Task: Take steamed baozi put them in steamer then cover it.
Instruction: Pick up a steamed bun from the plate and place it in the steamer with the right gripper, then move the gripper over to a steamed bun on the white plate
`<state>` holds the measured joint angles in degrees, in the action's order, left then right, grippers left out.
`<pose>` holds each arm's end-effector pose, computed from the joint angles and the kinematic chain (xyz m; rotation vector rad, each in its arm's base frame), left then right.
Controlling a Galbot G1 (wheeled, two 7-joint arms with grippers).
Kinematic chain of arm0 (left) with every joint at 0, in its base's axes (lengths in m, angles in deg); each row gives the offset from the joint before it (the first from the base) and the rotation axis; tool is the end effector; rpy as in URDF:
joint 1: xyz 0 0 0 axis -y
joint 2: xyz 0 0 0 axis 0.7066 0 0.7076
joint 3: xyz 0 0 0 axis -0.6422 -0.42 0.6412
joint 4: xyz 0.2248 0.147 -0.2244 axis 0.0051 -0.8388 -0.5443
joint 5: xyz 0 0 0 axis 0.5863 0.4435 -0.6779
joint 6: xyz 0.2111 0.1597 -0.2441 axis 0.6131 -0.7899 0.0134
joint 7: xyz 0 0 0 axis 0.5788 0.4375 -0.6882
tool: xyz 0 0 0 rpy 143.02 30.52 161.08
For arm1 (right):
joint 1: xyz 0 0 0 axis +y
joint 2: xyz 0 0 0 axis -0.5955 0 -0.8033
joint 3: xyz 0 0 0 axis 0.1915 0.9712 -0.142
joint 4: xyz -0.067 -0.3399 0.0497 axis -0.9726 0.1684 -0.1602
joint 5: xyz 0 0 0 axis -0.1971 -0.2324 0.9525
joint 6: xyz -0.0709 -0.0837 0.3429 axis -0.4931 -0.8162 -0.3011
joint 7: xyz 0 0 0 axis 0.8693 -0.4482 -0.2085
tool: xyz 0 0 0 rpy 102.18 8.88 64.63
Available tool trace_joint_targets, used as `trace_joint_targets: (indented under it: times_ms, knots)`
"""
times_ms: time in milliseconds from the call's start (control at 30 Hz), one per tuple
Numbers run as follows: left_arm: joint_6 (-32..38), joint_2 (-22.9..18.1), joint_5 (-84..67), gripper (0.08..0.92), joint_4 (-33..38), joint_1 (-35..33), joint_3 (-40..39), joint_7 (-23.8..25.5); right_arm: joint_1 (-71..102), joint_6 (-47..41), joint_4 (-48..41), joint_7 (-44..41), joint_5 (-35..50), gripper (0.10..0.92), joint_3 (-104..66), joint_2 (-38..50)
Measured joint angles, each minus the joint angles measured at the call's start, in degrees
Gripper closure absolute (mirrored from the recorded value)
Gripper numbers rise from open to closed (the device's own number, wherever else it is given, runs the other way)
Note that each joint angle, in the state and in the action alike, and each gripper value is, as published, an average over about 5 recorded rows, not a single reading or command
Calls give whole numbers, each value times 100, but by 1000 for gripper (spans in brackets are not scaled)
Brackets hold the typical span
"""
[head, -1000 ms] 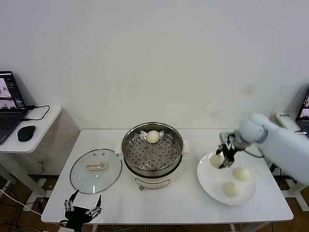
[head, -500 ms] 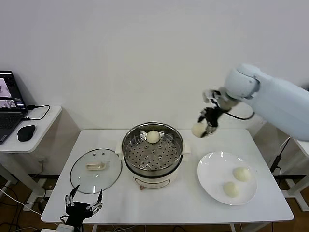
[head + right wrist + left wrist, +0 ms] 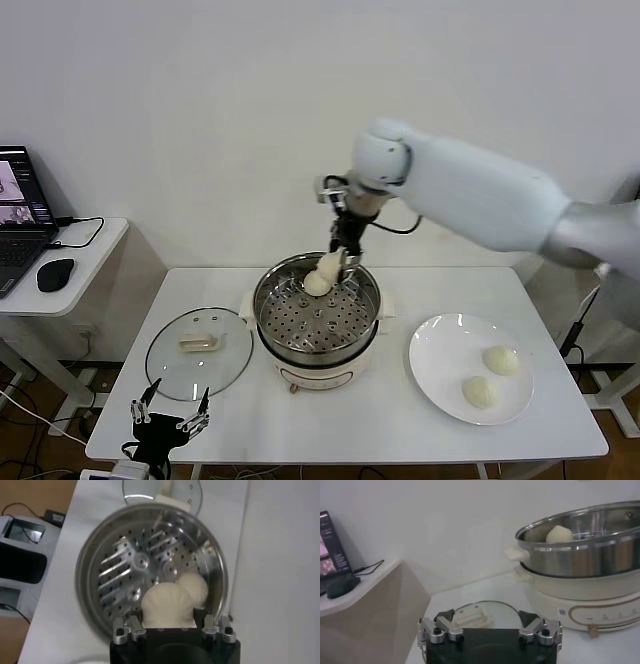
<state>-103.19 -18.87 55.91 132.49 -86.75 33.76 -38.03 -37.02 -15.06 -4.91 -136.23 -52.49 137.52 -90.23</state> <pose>0.1268 0.0683 -0.2734 -0.0372 -2.7944 -0.4199 0.5810 0.1853 -0.0088 1.5054 -1.3062 1.4049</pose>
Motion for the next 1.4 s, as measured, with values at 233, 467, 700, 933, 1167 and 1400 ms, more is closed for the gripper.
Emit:
trace_joint_targets:
  times_ms: [233, 467, 700, 933, 1167, 1400]
  knots:
    - [-12, -1, -25, 177, -52, 106, -27, 21, 321, -20, -521, 32, -131, 405, 34, -604]
    - [-28, -12, -88, 177, -86, 152, -24, 31, 611, -33, -842, 136, -221, 406, 19, -944]
    - [-29, -5, -128, 177, -123, 171, -10, 28, 863, -30, -1124, 232, -332, 406, -26, -1178]
    - [-29, -9, -154, 177, -126, 188, -14, 24, 1020, -39, -1288, 323, -381, 381, -52, -1246]
    - [-29, -37, -156, 177, -113, 183, -49, 20, 1018, -108, -1230, 396, -313, 222, -99, -1184]
    - [-30, -64, -148, 177, -47, 171, -49, 27, 794, -137, -760, 365, -259, 203, -197, -772]
